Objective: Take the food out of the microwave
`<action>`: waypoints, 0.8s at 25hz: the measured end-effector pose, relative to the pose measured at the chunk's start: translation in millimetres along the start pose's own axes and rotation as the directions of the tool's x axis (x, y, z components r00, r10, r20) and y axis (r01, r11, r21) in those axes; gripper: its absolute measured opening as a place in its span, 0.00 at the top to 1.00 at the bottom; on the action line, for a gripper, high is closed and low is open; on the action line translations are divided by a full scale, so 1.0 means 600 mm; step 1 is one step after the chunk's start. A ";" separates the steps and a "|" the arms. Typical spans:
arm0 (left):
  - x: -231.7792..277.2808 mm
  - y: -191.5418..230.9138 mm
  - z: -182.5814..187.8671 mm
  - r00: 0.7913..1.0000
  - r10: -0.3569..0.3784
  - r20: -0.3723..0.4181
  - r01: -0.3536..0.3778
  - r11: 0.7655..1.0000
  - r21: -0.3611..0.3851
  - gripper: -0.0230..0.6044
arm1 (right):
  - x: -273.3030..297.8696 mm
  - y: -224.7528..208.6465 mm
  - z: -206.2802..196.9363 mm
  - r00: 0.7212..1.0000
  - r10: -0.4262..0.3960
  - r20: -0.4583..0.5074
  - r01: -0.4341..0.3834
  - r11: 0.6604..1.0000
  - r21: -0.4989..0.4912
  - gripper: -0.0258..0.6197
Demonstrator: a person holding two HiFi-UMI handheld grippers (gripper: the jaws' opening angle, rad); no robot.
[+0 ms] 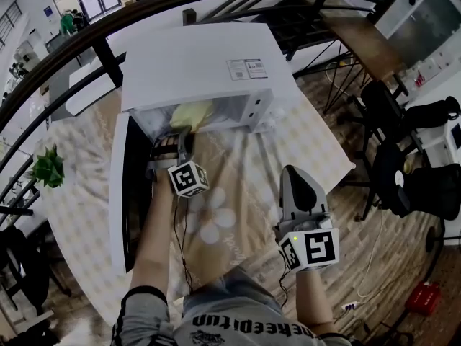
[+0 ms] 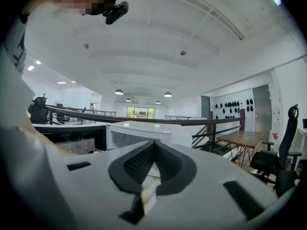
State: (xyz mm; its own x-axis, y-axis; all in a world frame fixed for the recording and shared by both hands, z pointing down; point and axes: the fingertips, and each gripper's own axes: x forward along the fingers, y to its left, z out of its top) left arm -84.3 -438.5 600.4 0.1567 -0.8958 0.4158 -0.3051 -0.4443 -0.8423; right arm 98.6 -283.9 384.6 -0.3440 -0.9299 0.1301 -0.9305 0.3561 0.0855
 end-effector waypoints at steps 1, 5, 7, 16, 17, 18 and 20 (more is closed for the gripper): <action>-0.006 0.002 0.002 1.000 0.003 0.001 -0.003 1.000 -0.015 0.84 | -0.002 0.001 0.002 1.000 0.003 0.003 -0.003 1.000 0.000 0.95; -0.033 0.010 0.015 1.000 0.010 0.002 -0.010 0.996 -0.091 0.84 | -0.013 0.007 0.011 1.000 0.017 0.017 -0.017 1.000 0.001 0.95; -0.049 0.011 0.021 1.000 0.002 -0.004 -0.002 0.989 -0.147 0.85 | -0.020 0.010 0.015 0.999 0.026 0.025 -0.026 1.000 0.003 0.95; -0.125 0.018 0.044 0.999 -0.038 -0.018 0.029 0.930 -0.367 0.85 | -0.059 0.012 0.038 0.996 0.062 0.064 -0.062 0.998 -0.001 0.95; -0.135 0.018 0.046 0.999 -0.041 -0.019 0.031 0.919 -0.392 0.85 | -0.064 0.013 0.040 0.995 0.067 0.068 -0.067 0.998 -0.002 0.95; -0.145 0.018 0.047 0.999 -0.043 -0.020 0.031 0.909 -0.416 0.85 | -0.069 0.013 0.042 0.995 0.072 0.071 -0.072 0.997 -0.003 0.95; -0.166 0.017 0.049 0.999 -0.042 -0.023 0.027 0.889 -0.458 0.85 | -0.078 0.015 0.044 0.994 0.083 0.076 -0.083 0.997 -0.005 0.95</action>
State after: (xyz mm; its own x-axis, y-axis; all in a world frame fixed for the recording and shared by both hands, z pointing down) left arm -75.3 -353.6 539.9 0.1480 -0.8762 0.4586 -0.6968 -0.4214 -0.5804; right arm 103.2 -239.5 353.0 -0.4288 -0.9013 0.0617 -0.8980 0.4327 0.0794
